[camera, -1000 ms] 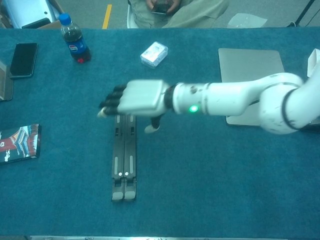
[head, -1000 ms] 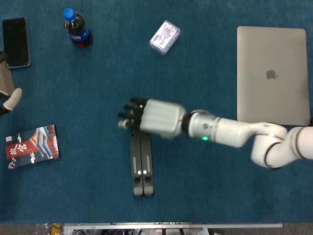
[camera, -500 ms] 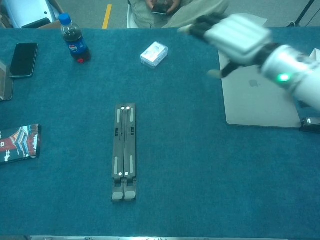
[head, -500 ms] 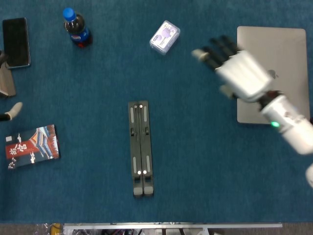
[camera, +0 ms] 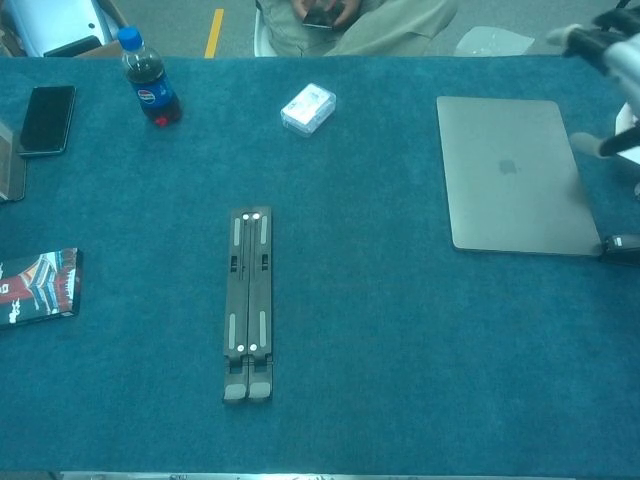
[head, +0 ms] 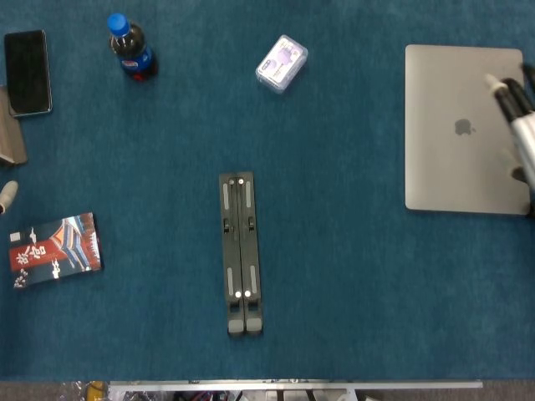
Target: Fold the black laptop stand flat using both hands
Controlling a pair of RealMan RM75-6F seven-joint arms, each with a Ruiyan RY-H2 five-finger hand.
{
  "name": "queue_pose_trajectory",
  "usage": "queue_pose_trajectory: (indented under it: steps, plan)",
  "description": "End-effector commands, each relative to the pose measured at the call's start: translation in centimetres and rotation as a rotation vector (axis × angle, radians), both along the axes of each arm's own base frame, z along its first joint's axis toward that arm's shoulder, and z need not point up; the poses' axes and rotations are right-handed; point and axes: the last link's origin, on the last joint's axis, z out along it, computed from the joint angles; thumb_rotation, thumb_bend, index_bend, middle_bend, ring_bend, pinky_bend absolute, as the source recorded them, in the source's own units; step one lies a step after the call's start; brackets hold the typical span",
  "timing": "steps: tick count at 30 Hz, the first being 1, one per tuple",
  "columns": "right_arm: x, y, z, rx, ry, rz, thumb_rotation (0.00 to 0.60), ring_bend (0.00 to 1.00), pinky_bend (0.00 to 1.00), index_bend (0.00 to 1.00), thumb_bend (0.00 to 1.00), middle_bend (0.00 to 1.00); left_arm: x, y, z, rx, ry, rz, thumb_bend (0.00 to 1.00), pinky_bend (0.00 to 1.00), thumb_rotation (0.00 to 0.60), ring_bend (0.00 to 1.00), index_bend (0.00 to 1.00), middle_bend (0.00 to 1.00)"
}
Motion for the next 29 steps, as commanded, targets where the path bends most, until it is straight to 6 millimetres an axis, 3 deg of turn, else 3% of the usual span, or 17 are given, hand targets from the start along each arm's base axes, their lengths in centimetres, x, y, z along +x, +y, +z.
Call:
queue_pose_trajectory:
  steps: [1,12,29]
  plan:
    - [-1.1,1.5,0.8,-0.035,-0.004,-0.038,0.6,0.08,0.09,0.12,0.21,0.24,0.0,-0.7,-0.1,0.006,0.011,-0.007,0.25,0.05,0.6,0.0,0.0,0.03]
    - [-3.8,4.8,2.4,-0.115,0.02,-0.129,0.6,0.08,0.09,0.12,0.21,0.24,0.2,-3.4,-0.4,0.015,0.024,0.001,0.25,0.05,0.6,0.0,0.0,0.03]
    - [-5.0,5.4,2.9,-0.136,0.009,-0.168,0.6,0.08,0.09,0.12,0.21,0.24,0.6,-3.8,0.1,0.02,0.024,0.0,0.25,0.05,0.6,0.0,0.0,0.03]
